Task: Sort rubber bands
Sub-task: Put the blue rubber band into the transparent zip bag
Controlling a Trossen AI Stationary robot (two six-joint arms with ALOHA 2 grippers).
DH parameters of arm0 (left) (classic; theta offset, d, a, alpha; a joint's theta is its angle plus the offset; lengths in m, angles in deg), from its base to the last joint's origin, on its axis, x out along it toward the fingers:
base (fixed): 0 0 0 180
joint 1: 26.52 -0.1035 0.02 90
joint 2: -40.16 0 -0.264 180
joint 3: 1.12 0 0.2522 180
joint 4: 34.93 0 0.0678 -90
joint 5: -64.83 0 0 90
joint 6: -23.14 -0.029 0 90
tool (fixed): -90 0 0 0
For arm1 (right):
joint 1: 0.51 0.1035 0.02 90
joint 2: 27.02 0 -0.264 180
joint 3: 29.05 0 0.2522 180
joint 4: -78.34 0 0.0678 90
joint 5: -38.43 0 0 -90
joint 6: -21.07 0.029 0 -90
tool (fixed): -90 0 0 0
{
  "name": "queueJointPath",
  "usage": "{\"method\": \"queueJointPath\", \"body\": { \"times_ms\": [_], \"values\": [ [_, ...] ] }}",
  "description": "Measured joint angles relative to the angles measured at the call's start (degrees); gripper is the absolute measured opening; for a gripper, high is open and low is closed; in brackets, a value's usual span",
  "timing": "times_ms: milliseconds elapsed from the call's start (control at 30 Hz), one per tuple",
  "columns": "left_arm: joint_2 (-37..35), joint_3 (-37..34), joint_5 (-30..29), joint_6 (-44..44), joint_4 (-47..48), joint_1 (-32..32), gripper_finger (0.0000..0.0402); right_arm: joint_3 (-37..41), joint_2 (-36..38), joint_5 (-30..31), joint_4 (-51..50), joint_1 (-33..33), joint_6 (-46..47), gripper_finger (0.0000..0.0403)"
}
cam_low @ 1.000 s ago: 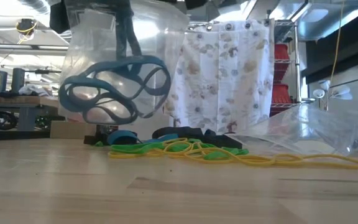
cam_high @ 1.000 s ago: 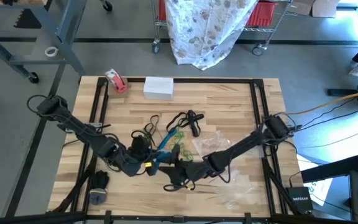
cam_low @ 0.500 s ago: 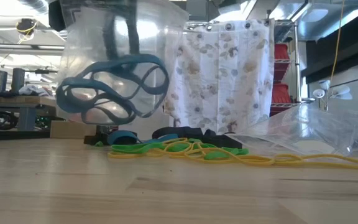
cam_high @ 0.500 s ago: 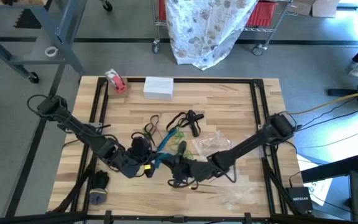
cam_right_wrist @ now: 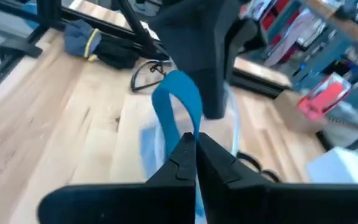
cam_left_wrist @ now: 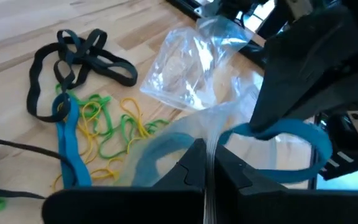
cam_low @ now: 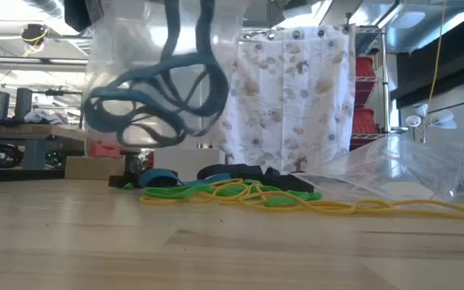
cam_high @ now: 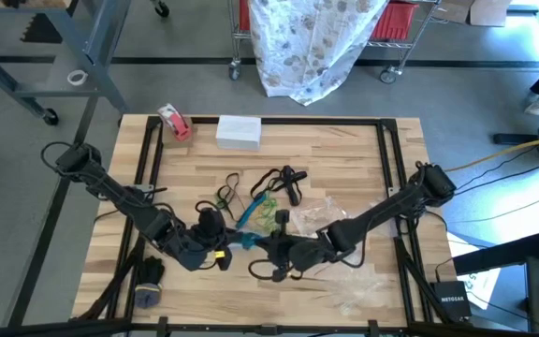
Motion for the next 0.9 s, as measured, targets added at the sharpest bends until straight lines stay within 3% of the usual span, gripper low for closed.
{"method": "queueJointPath", "body": {
  "times_ms": [200, 400, 600, 800, 900],
  "values": [
    [-0.07, 0.0, 0.03, 0.79, 0.84, -0.06, 0.0, 0.0, 0.0, 3.41, -0.98, -1.31, 5.04, 0.0025],
    [-0.1, 0.0, 0.09, 0.73, 0.89, 0.13, 0.0, 0.0, 1.15, 0.68, -2.67, -1.87, 7.89, 0.0104],
    [-0.1, 0.0, 0.12, 2.06, 2.98, 0.13, 0.0, -0.09, 7.84, 0.12, -9.78, -0.99, 7.83, 0.0176],
    [-1.92, -0.03, -0.01, 1.22, 4.7, 0.6, 0.0, -0.09, 11.62, -1.03, -20.09, -1.14, 10.85, 0.0195],
    [-5.5, -0.04, -2.74, 0.6, 7.83, 1.42, 0.0, 0.5, 11.35, -1.27, -22.63, -1.31, 11.05, 0.0195]
  ]
}}
